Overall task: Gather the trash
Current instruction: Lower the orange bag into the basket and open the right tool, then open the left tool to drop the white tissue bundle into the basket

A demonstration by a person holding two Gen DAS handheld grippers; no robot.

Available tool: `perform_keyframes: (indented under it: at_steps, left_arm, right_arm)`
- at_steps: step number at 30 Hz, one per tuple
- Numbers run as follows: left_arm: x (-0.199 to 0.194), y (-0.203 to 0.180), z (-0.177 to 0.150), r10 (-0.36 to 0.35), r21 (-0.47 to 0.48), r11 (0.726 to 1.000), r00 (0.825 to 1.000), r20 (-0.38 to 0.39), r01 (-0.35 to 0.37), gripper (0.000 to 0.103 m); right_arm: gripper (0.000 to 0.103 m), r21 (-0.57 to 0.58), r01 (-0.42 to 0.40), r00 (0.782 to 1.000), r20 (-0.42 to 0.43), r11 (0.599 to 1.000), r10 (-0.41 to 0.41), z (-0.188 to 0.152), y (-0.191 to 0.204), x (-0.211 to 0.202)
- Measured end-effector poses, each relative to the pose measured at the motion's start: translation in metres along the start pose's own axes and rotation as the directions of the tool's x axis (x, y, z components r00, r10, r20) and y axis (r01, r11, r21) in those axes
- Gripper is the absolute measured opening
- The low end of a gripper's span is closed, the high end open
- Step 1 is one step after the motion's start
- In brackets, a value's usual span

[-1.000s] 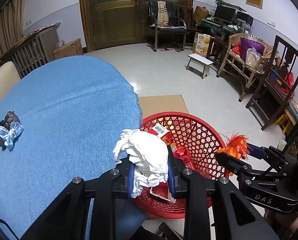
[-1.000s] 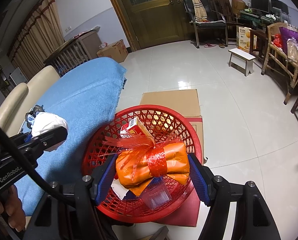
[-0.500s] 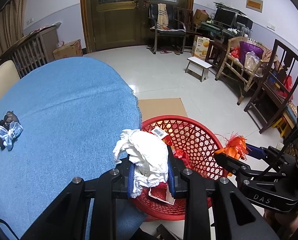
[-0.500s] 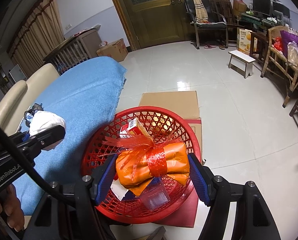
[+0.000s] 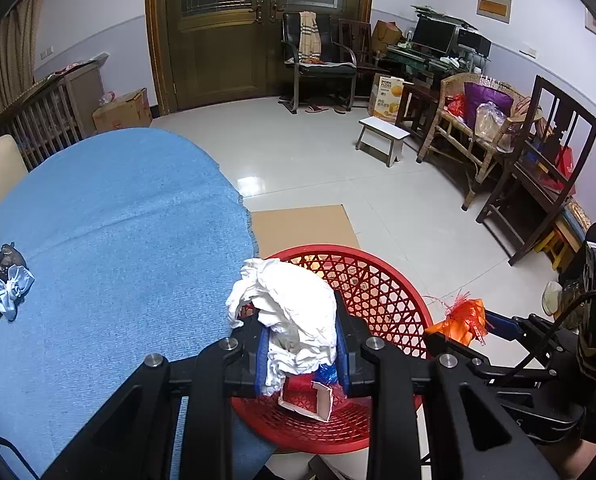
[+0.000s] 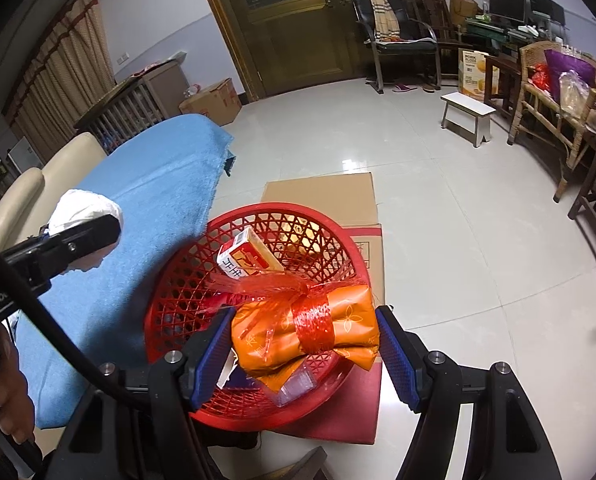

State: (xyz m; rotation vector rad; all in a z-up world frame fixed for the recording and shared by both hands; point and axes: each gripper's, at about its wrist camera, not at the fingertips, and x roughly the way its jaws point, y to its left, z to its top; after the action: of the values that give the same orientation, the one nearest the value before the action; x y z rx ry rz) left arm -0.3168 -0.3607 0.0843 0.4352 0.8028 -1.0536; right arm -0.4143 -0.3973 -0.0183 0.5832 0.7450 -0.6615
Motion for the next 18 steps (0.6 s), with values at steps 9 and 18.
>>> perform_keyframes:
  at_steps: [9, 18]
  left_arm:
    - [0.004, 0.002, 0.001, 0.006, -0.01, 1.0, 1.0, -0.008, -0.006, 0.028]
    - [0.009, 0.004, 0.0, 0.017, -0.023, 1.0, 1.0, -0.013, -0.017, 0.028]
  right_arm:
    - [0.073, -0.015, -0.023, 0.999, -0.038, 1.0, 0.023, 0.005, 0.007, 0.02]
    - [0.1, -0.039, -0.038, 0.995, -0.096, 0.998, 0.034, 0.0, 0.011, 0.033]
